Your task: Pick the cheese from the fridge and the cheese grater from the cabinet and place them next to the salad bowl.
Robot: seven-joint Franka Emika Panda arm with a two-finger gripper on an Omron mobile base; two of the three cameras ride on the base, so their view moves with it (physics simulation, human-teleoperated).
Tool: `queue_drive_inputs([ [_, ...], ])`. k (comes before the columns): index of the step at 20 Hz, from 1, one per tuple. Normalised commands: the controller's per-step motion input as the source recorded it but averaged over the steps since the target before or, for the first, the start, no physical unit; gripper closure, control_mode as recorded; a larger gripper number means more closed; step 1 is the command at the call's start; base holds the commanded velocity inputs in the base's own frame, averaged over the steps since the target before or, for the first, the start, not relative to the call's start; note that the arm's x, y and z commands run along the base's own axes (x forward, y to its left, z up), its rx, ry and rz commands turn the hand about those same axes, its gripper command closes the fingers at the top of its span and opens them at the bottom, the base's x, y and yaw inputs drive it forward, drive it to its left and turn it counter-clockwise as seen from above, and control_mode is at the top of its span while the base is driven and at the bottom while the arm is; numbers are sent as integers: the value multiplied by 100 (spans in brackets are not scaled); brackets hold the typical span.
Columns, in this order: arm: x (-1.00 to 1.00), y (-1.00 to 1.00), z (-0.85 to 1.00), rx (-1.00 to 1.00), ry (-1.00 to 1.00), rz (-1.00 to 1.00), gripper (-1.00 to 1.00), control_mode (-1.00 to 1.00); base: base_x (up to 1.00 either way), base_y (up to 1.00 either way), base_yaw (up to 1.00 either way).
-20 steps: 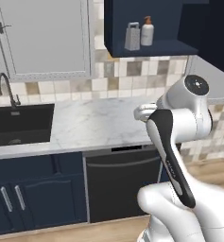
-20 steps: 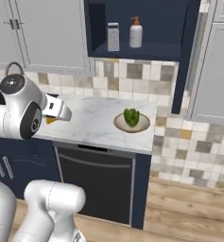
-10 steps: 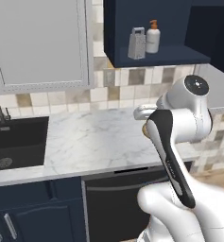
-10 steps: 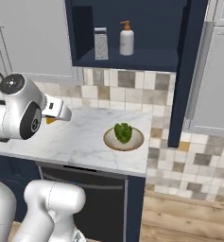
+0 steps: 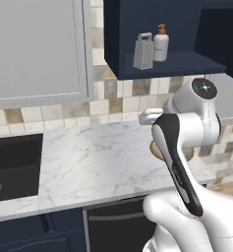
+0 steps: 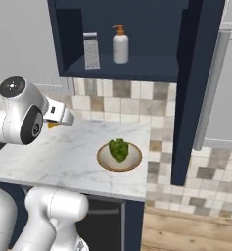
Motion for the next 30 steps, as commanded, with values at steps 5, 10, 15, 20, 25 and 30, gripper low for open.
queue_drive_inputs([
  [5, 0, 0, 0, 0, 0, 0, 100, 100, 38, -9, -2],
  [10, 0, 0, 0, 0, 0, 0, 100, 100, 36, -9, 0],
  [15, 0, 0, 0, 0, 0, 0, 100, 100, 30, -8, 0],
  [20, 0, 0, 0, 0, 0, 0, 100, 100, 19, -5, 0],
  [25, 0, 0, 0, 0, 0, 0, 100, 100, 0, 0, 0],
  [30, 0, 0, 0, 0, 0, 0, 100, 100, 0, 0, 0],
])
